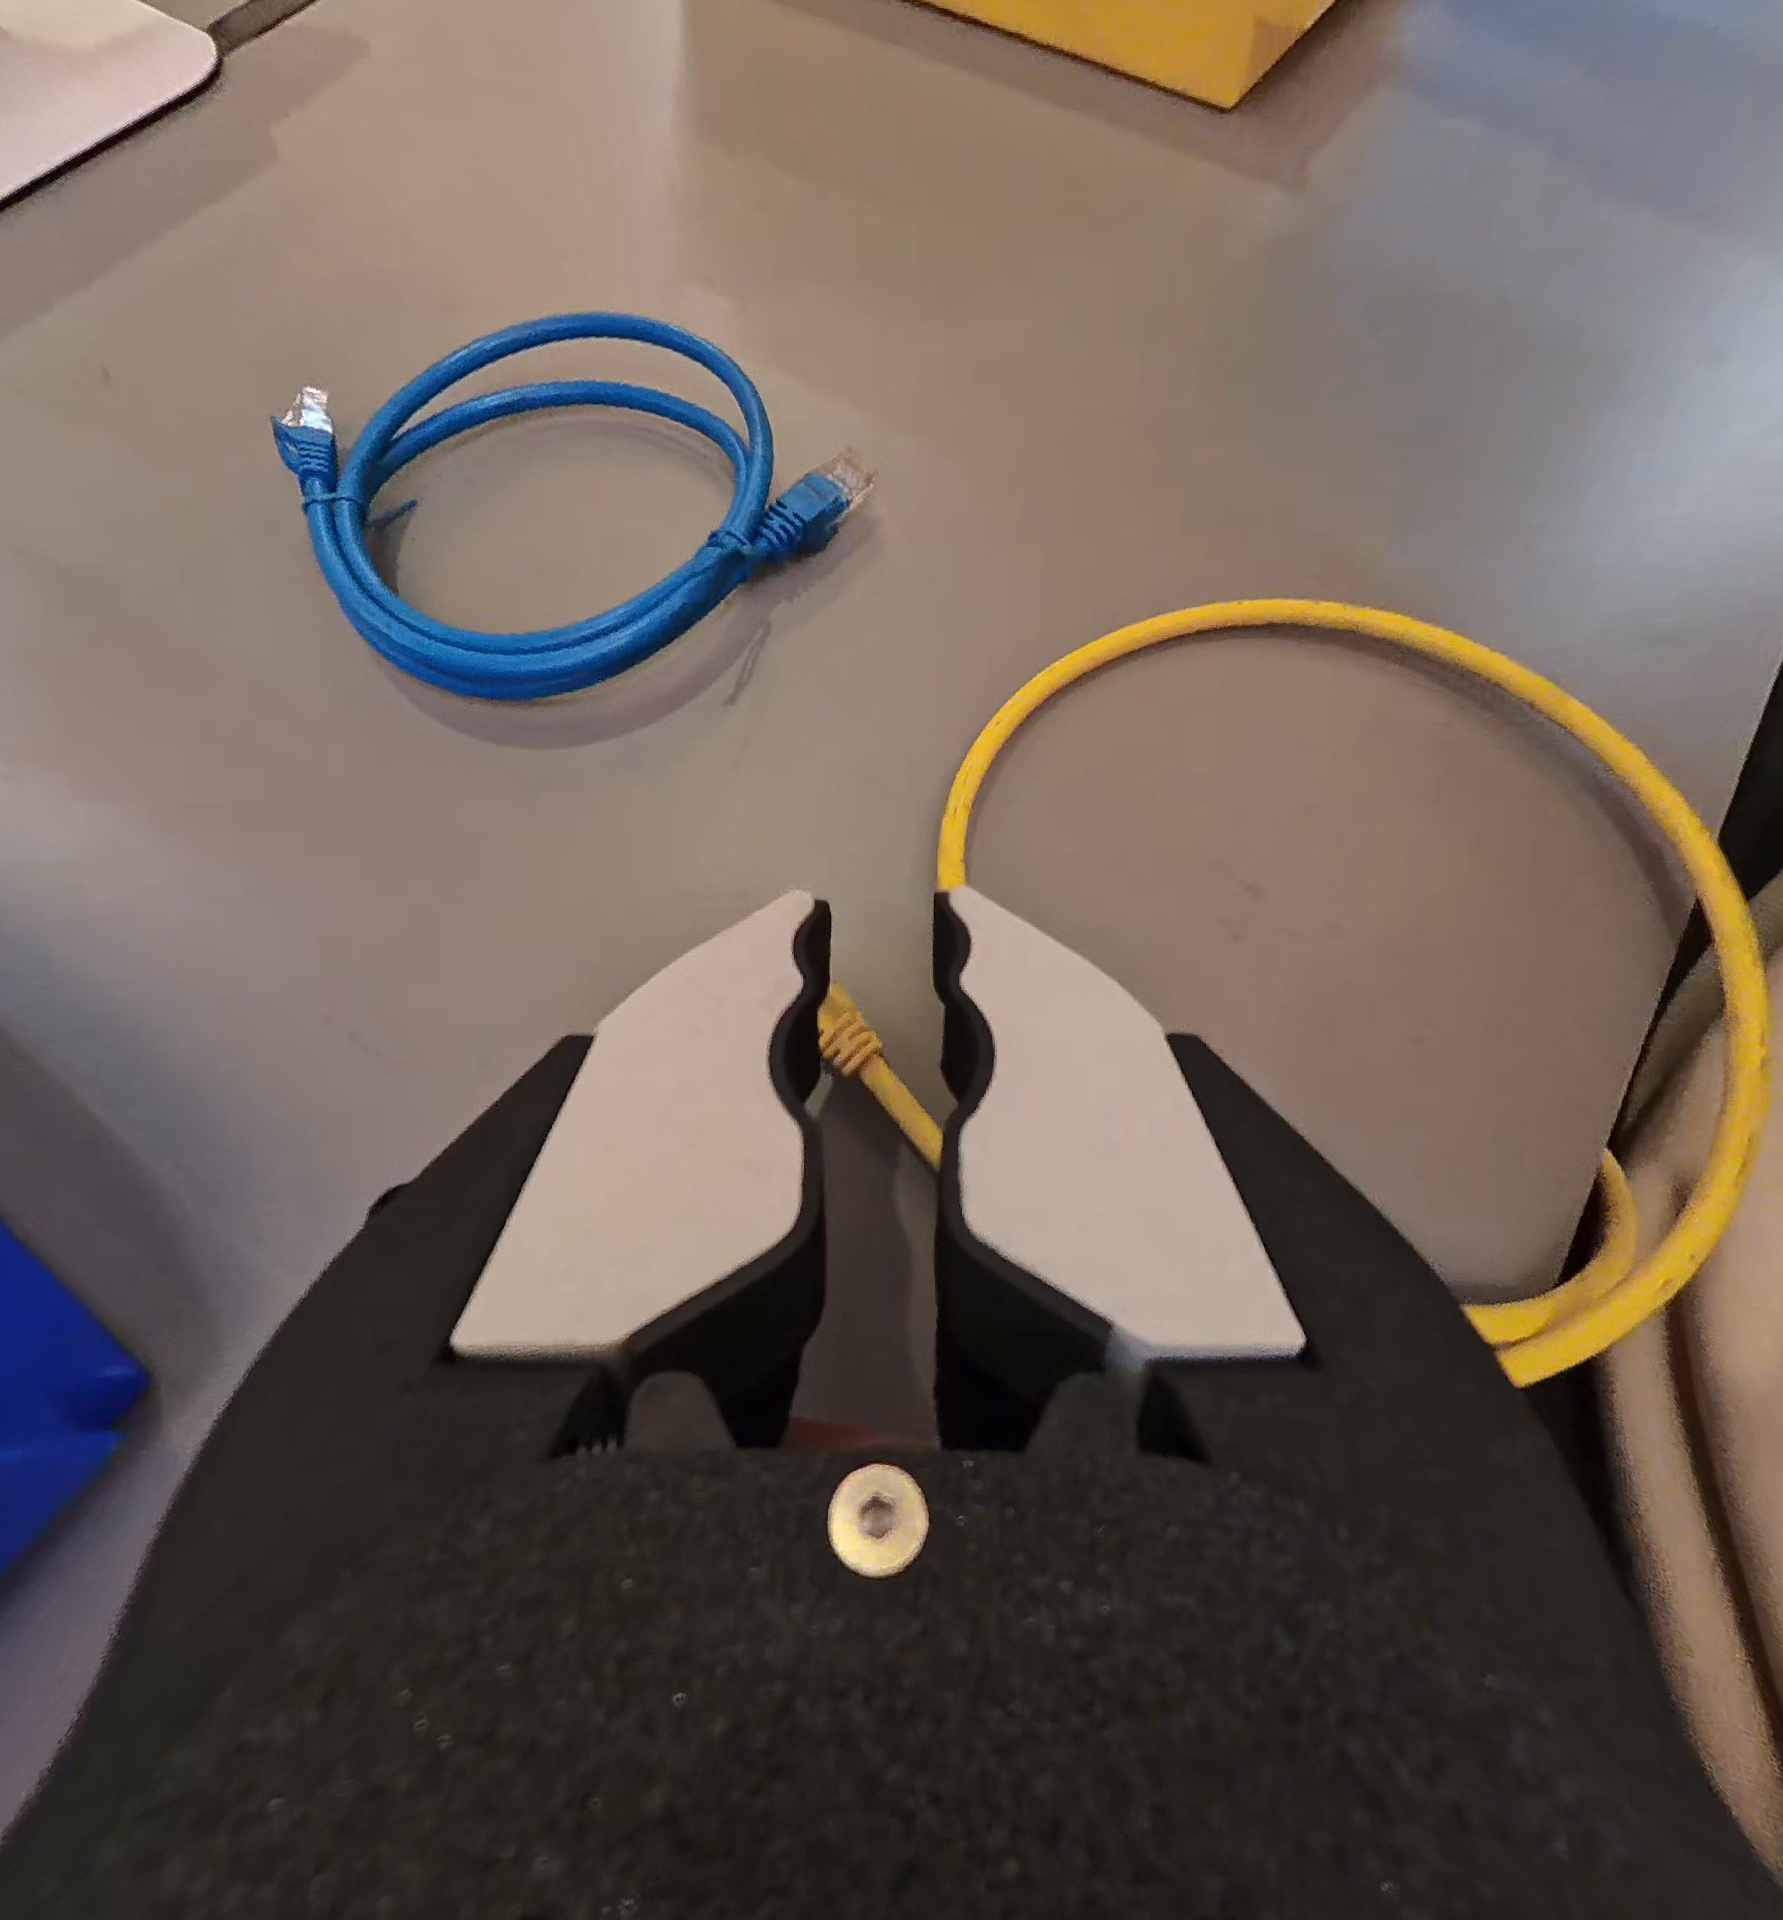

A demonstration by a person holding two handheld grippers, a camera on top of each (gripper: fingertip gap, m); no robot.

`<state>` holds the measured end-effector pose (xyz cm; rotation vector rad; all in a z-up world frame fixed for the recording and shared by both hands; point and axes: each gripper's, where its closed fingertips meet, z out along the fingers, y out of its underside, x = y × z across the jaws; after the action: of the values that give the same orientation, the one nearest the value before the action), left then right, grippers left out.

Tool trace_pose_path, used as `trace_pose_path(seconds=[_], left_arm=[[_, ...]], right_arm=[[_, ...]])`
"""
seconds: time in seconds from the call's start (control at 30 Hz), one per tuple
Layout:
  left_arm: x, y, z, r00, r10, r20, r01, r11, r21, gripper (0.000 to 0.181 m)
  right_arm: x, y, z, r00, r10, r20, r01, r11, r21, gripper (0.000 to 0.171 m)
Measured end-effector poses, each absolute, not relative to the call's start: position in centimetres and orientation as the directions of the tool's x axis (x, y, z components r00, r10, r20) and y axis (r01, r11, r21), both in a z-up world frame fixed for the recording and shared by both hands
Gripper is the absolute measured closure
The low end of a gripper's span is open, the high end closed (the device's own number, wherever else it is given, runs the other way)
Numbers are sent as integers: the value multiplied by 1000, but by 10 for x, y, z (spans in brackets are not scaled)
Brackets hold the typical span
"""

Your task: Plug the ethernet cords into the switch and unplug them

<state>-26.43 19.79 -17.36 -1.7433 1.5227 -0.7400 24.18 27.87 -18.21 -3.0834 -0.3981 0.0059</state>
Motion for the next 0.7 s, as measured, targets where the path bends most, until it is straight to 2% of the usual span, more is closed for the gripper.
trace_pose_path(seconds=[0.1, 0.17, 0.27, 0.37, 0.47, 0.6, 0.7], left_arm=[[-267, 199, -175, 153, -988, -17, -595, -78, -800, 163], [-267, 200, -173, 159, -987, -6, -584, -89, -807, 163], [-269, 201, -168, 177, -984, 34, -563, -130, -816, 163], [-278, 201, -162, 201, -978, 51, -544, -155, -825, 163], [-287, 199, -162, 211, -977, 28, -543, -141, -828, 163], [-284, 199, -168, 191, -982, 13, -570, -121, -813, 163], [-281, 196, -171, 177, -983, 54, -570, -148, -808, 163]], right_arm=[[250, 274, -194, 972, 235, 25, 235, -972, -9, 140], [245, 277, -193, 975, 224, 1, 223, -973, -54, 140], [245, 278, -183, 974, 225, 29, 227, -970, -93, 124], [239, 278, -149, 963, 253, 88, 266, -943, -200, 110], [223, 276, -93, 925, 267, 269, 341, -896, -283, 108], [95, 283, -27, 819, 394, 418, 567, -671, -478, 117], [-64, 266, -59, 660, 707, 256, 702, -458, -545, 117]])
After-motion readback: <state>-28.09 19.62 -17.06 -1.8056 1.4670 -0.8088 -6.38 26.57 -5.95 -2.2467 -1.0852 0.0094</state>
